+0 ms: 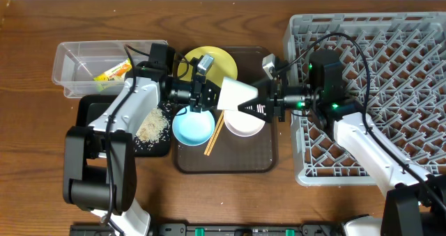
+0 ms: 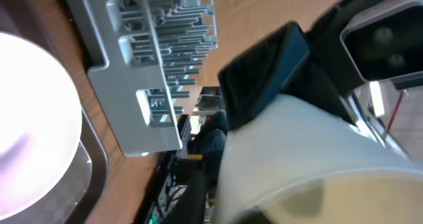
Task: Sort waste into correct bins and load items into the dishwasher rack
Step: 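Lift the cream cup and hand it to the right gripper, then place the cream cup upside down in the rack with the right gripper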
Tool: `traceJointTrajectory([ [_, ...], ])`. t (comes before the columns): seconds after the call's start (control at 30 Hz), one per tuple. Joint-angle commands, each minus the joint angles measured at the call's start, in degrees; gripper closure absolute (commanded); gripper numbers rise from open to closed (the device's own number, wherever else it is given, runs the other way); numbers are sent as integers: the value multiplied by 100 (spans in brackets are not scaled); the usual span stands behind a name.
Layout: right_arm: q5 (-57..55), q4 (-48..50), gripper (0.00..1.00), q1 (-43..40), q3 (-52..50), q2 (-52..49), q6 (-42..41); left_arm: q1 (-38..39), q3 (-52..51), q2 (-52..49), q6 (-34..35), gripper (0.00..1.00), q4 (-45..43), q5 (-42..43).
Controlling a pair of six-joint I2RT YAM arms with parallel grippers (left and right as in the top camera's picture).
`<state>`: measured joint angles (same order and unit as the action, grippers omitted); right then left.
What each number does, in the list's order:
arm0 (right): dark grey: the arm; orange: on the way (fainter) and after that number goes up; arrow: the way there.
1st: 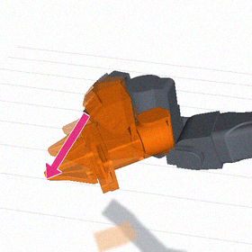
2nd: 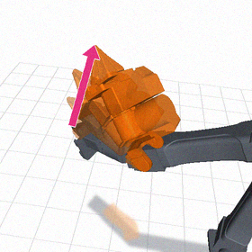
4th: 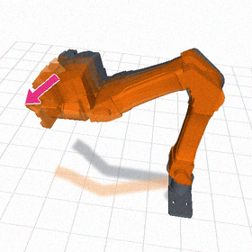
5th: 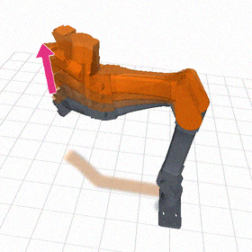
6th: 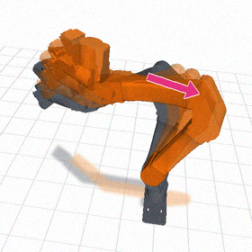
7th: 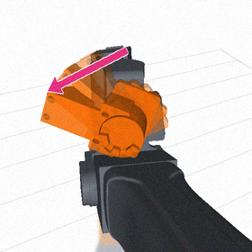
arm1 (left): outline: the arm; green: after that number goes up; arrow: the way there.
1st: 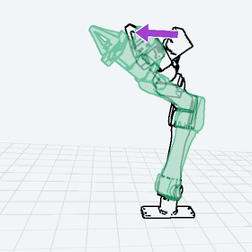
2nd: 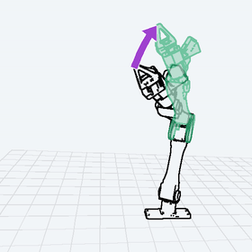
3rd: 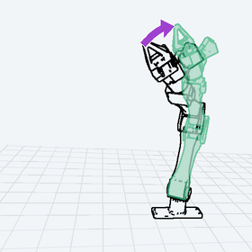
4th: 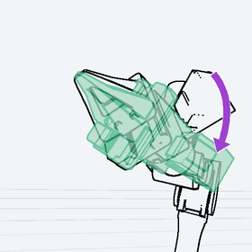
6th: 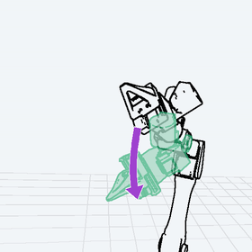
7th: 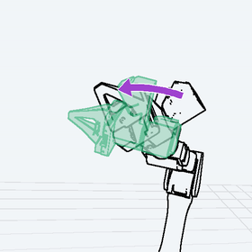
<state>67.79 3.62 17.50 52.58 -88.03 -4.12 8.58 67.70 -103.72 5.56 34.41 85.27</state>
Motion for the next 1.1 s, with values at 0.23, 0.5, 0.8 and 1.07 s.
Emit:
traceJointTrajectory([
  [0.23, -680, -667, 79, 90, 87, -11, -155, -101, 85, -9, -33, 59, 297, -2345],
  [0.5, -1508, -1416, 89, -131, 90, 90, -94, -732, 85, 358, -214, 53, 791, -3506],
  [0.8, -3362, -2680, 93, -452, 328, 839, -96, -1303, 85, 1513, -315, 54, 1567, -4793],
  [1.07, -4605, -4623, 99, -752, 1370, 1331, -46, -1307, 85, 2068, -313, 54, 2020, -5668],
])
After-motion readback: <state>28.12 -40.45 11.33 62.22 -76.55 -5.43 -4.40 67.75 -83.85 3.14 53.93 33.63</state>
